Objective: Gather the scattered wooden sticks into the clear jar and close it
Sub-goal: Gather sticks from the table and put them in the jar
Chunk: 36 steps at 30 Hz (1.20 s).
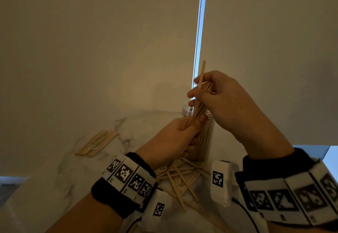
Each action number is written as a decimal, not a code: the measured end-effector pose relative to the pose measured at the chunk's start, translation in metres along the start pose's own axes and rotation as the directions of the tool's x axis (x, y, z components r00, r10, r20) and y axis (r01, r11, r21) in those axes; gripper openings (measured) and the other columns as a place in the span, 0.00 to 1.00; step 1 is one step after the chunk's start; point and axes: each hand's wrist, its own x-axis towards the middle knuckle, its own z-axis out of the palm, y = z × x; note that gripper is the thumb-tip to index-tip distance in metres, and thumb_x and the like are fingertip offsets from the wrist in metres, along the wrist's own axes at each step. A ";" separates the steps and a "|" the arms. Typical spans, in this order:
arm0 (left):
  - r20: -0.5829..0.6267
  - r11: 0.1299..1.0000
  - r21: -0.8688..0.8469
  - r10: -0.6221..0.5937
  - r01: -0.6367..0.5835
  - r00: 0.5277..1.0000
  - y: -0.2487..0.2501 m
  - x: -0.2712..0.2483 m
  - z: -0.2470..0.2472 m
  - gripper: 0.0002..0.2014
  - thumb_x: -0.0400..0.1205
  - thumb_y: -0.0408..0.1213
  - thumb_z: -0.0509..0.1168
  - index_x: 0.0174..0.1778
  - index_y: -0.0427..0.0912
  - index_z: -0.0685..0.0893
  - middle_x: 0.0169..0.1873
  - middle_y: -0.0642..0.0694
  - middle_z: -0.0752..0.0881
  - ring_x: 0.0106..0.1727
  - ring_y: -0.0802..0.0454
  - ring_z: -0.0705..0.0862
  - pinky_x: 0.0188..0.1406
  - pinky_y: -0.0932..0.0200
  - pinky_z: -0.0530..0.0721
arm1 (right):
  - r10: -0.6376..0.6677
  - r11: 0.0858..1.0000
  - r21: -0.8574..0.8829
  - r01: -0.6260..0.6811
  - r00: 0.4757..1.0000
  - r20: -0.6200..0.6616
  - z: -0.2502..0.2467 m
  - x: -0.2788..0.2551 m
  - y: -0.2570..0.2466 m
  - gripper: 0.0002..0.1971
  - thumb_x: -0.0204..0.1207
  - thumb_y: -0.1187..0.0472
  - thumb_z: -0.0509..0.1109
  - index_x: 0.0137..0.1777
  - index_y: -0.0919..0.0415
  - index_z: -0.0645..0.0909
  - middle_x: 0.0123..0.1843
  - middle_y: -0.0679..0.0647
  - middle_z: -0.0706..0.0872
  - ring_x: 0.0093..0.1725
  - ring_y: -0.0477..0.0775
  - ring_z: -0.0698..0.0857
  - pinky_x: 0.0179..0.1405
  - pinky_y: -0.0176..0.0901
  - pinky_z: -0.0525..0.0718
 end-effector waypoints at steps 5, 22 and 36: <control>0.004 0.998 0.067 0.006 -0.006 1.000 -0.004 0.001 0.000 0.20 0.87 0.55 0.57 0.36 0.45 0.67 0.25 0.51 0.66 0.21 0.59 0.64 0.20 0.66 0.65 | -0.133 0.991 -0.053 0.126 0.980 -0.146 -0.001 0.002 0.003 0.27 0.84 0.68 0.63 0.77 0.40 0.67 0.47 0.47 0.88 0.36 0.46 0.91 0.34 0.34 0.88; -0.001 0.995 0.062 0.082 -0.081 0.997 0.003 -0.001 -0.020 0.17 0.88 0.50 0.58 0.37 0.44 0.70 0.24 0.51 0.66 0.23 0.56 0.64 0.23 0.63 0.69 | -0.153 0.973 -0.174 0.151 0.988 0.004 0.015 0.002 0.006 0.12 0.86 0.56 0.62 0.66 0.42 0.77 0.54 0.40 0.87 0.48 0.42 0.87 0.44 0.49 0.91; -0.484 0.865 -0.405 0.073 -0.297 0.872 0.003 0.012 -0.034 0.09 0.92 0.44 0.55 0.48 0.44 0.71 0.29 0.49 0.70 0.29 0.54 0.71 0.33 0.58 0.77 | 0.194 0.876 -0.482 -0.005 0.919 0.343 0.009 -0.006 0.008 0.28 0.78 0.36 0.66 0.74 0.48 0.74 0.61 0.46 0.87 0.59 0.48 0.86 0.65 0.51 0.82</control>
